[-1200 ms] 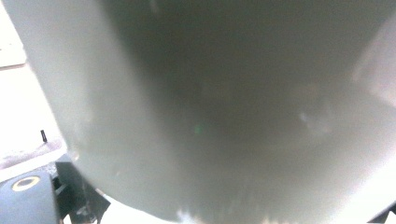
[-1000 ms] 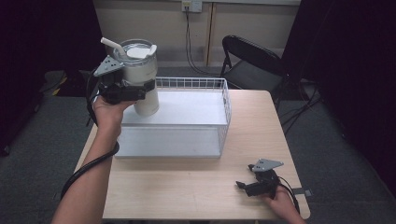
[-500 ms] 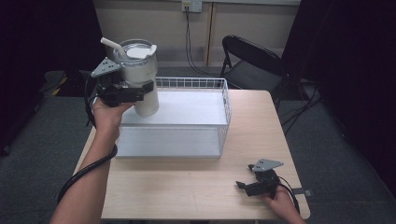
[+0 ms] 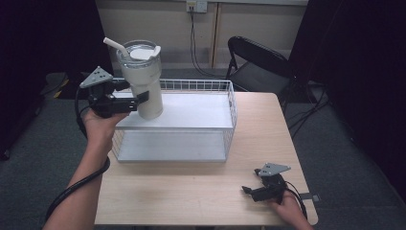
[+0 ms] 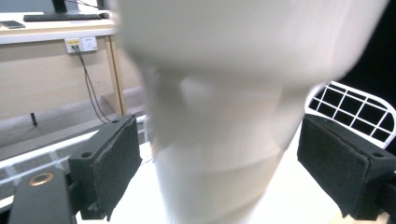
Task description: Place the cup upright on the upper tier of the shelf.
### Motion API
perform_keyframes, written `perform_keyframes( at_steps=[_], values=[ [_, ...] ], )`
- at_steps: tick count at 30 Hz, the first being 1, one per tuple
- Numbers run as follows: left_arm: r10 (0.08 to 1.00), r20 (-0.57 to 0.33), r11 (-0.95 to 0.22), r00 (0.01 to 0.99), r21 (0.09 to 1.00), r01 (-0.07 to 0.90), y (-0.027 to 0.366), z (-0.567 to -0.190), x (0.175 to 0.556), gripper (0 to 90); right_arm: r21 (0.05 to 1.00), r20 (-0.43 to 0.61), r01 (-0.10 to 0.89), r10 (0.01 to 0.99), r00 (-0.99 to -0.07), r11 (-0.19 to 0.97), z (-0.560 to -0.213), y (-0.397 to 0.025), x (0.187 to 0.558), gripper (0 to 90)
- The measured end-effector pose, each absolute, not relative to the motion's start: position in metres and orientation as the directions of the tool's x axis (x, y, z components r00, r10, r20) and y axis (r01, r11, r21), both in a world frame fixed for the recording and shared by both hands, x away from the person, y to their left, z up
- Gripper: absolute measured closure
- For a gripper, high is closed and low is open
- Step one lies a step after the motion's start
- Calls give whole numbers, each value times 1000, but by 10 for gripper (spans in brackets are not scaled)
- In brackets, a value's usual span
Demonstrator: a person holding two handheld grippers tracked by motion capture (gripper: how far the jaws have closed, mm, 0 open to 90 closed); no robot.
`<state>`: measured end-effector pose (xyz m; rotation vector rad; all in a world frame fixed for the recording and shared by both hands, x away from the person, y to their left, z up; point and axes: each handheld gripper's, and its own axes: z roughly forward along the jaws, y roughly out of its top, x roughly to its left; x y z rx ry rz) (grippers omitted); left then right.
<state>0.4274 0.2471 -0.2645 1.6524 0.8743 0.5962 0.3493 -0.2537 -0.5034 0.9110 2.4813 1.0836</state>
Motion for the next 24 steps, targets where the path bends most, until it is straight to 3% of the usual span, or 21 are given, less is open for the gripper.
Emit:
perform_keyframes(
  at_steps=[12, 24],
  values=[
    [766, -75, -138, 639, 951, 276, 277, -286, 386, 153, 734, -7, 437, 649, -761, 520, -503, -254, 349, 128],
    [730, -92, -167, 677, 937, 307, 280, -317, 364, 156, 734, -7, 437, 649, -761, 520, -503, -254, 349, 128]
  ],
)
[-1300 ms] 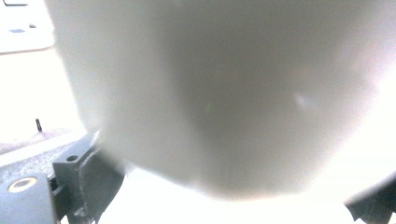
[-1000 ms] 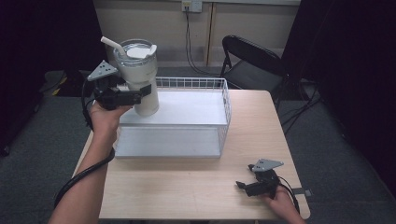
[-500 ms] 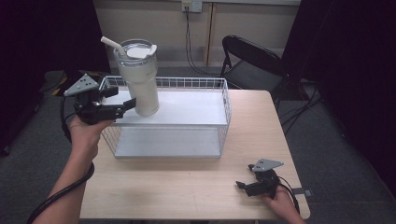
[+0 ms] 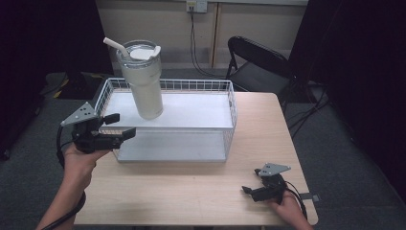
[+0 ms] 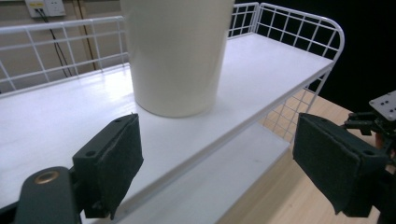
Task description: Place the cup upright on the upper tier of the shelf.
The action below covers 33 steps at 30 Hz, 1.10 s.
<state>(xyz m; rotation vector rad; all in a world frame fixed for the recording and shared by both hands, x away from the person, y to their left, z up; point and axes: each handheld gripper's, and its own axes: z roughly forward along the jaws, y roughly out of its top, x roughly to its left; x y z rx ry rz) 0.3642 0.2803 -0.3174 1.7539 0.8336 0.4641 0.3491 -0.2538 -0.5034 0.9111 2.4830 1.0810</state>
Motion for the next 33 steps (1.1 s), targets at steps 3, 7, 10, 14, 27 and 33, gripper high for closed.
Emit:
perform_keyframes(
  at_steps=[3, 7, 10, 14, 27, 33],
  values=[
    [723, -88, -175, 685, 936, 305, 280, -321, 362, 156, 734, -7, 437, 649, -761, 520, -503, -254, 349, 128],
    [717, -99, -170, 690, 935, 311, 278, -331, 357, 156, 733, -6, 438, 649, -761, 520, -503, -254, 349, 128],
    [714, -97, -177, 693, 933, 313, 276, -339, 354, 156, 734, -6, 438, 649, -761, 520, -503, -254, 349, 128],
    [707, -106, -176, 699, 931, 319, 273, -351, 349, 156, 733, -6, 438, 649, -761, 520, -503, -254, 349, 128],
    [695, -114, -199, 710, 918, 342, 272, -387, 342, 156, 734, -6, 438, 649, -761, 520, -503, -254, 349, 128],
    [692, -131, -198, 710, 911, 361, 270, -401, 340, 156, 734, -6, 438, 649, -761, 520, -503, -254, 349, 128]
  ],
)
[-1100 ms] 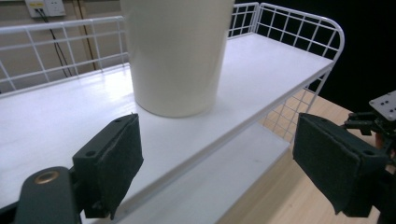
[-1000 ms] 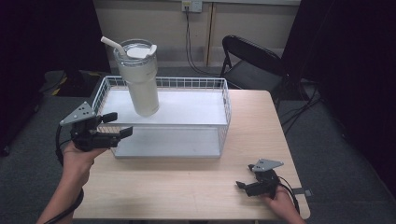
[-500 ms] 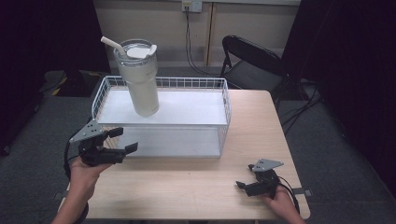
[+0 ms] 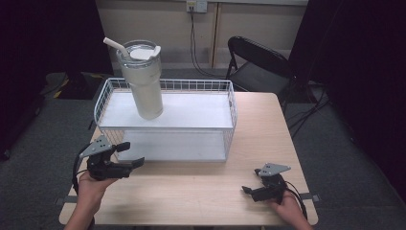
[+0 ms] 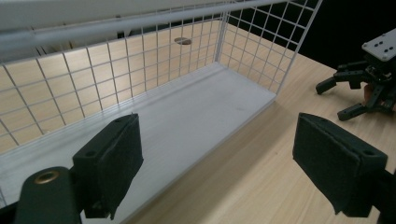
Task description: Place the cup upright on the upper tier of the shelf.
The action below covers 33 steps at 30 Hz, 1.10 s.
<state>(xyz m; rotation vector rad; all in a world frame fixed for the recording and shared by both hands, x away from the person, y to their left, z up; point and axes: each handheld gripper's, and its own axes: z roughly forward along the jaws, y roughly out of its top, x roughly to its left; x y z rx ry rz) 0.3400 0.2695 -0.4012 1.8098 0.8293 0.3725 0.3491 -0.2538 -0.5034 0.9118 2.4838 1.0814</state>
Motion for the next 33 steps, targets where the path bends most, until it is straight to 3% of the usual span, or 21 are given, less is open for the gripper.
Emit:
perform_keyframes(
  at_steps=[14, 33],
  values=[
    [674, -150, -213, 724, 898, 385, 261, -436, 336, 156, 734, -7, 437, 649, -761, 520, -503, -254, 349, 128],
    [638, -133, -340, 758, 835, 433, 241, -489, 333, 157, 734, -7, 437, 649, -761, 520, -503, -254, 349, 128]
  ],
)
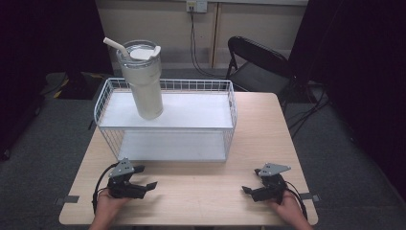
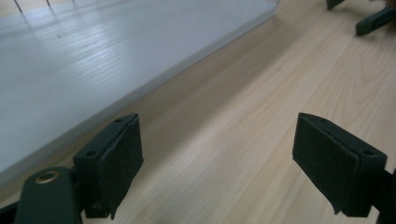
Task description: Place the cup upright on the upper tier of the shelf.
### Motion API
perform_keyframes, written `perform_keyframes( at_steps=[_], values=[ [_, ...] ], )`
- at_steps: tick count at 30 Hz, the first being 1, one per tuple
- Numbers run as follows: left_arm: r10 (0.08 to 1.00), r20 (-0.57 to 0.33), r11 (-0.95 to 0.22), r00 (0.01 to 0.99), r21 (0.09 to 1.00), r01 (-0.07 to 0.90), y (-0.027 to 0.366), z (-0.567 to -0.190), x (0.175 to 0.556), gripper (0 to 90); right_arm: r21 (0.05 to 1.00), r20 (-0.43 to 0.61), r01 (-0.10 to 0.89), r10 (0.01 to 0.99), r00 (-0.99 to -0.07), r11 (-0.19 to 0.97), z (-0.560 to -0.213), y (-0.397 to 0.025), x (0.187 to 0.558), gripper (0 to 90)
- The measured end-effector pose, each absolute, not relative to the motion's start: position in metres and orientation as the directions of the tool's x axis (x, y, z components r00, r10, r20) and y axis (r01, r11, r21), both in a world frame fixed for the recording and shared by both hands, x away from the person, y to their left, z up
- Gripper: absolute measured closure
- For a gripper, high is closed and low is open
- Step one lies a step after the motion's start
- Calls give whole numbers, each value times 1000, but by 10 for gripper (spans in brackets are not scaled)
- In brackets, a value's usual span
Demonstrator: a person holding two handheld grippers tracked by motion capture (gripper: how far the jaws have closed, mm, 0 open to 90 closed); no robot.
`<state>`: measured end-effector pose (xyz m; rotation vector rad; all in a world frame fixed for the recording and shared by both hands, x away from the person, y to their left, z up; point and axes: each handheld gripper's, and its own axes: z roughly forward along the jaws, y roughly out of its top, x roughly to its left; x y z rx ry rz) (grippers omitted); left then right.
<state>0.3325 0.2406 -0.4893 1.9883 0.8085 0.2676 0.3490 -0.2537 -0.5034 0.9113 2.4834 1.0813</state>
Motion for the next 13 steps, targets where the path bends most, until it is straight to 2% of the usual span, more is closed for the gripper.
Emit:
perform_keyframes(
  at_steps=[5, 13],
  values=[
    [625, -117, -377, 772, 820, 429, 236, -495, 333, 156, 734, -8, 437, 650, -760, 520, -503, -254, 349, 128],
    [630, -21, -481, 777, 774, 411, 224, -503, 333, 157, 733, -7, 438, 650, -760, 520, -503, -254, 348, 128]
  ],
)
